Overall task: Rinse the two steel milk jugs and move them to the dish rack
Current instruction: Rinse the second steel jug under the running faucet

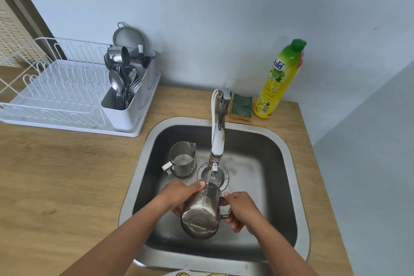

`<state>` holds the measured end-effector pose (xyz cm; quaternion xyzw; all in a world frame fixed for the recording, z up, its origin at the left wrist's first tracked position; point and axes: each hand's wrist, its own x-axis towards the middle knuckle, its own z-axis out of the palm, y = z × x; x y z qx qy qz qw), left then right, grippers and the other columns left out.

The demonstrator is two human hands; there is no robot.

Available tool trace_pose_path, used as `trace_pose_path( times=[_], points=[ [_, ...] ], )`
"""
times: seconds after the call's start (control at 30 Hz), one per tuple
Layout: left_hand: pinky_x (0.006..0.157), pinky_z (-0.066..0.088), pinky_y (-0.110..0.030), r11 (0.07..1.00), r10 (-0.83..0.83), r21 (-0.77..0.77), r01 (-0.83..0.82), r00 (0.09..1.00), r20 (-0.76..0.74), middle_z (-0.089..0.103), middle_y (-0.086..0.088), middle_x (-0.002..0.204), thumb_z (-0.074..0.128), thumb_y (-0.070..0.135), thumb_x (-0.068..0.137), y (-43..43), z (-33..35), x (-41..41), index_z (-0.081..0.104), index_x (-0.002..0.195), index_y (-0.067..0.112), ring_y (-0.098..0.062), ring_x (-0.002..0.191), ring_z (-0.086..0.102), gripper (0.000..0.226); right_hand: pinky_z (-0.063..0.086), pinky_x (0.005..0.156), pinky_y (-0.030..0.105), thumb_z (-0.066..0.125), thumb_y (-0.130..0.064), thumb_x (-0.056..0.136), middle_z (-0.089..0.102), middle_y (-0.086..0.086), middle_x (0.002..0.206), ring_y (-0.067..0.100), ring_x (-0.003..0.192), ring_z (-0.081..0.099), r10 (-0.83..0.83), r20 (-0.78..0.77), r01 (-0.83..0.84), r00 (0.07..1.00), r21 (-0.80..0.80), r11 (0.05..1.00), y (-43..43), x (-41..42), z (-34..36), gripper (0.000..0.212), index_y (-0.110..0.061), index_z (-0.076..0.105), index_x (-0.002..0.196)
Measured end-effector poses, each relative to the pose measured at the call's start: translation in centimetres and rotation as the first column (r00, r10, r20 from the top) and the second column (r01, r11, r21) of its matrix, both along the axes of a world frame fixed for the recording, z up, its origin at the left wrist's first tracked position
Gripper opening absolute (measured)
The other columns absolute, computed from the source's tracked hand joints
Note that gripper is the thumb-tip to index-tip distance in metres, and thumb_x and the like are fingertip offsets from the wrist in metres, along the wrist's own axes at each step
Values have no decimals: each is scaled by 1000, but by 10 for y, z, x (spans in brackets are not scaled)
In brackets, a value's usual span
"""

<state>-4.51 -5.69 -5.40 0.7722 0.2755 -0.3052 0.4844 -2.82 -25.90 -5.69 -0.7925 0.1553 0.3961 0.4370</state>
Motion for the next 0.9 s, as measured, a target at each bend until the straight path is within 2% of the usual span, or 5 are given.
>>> trace_pose_path(
  times=[0.13,0.4,0.63,0.77,0.9],
  points=[
    [61,63,-41,1000,18,-25,-18,999,-28,68,-10,72,66,64,78,1,-2,1,69,94,0,-24,58,68,66,44,36,24,37,-30,103,56,5,40,21,28,47,-15,-19,15,1000,16,1000,1,1,2,39,0,63,105],
    [68,57,-33,971,-78,-226,76,997,-2,70,-7,93,77,44,79,14,-6,-4,62,117,17,-19,77,65,49,42,36,22,35,-40,102,65,8,64,25,47,66,42,26,-42,999,-16,999,1,-4,12,32,-13,53,107],
    [80,59,-37,909,-67,-409,73,997,30,71,-11,109,83,17,76,12,-12,-5,60,124,18,-17,90,68,53,49,46,26,40,-48,97,65,0,75,20,63,68,159,218,-116,963,-197,973,-6,1,28,26,-27,54,101],
    [89,57,-40,886,-20,-460,60,996,92,69,-6,112,78,2,78,0,-10,-1,57,125,20,-16,95,70,55,51,71,35,41,-48,98,67,-5,85,20,81,65,264,358,-160,896,-294,942,-9,4,40,23,-29,55,95],
    [79,61,-31,911,38,-409,51,978,206,62,-3,121,79,-5,74,-9,-3,2,50,122,27,-16,94,71,64,42,58,24,47,-41,99,67,-4,89,10,76,61,298,442,-173,846,-302,938,-9,6,51,16,-29,57,95]
  ],
)
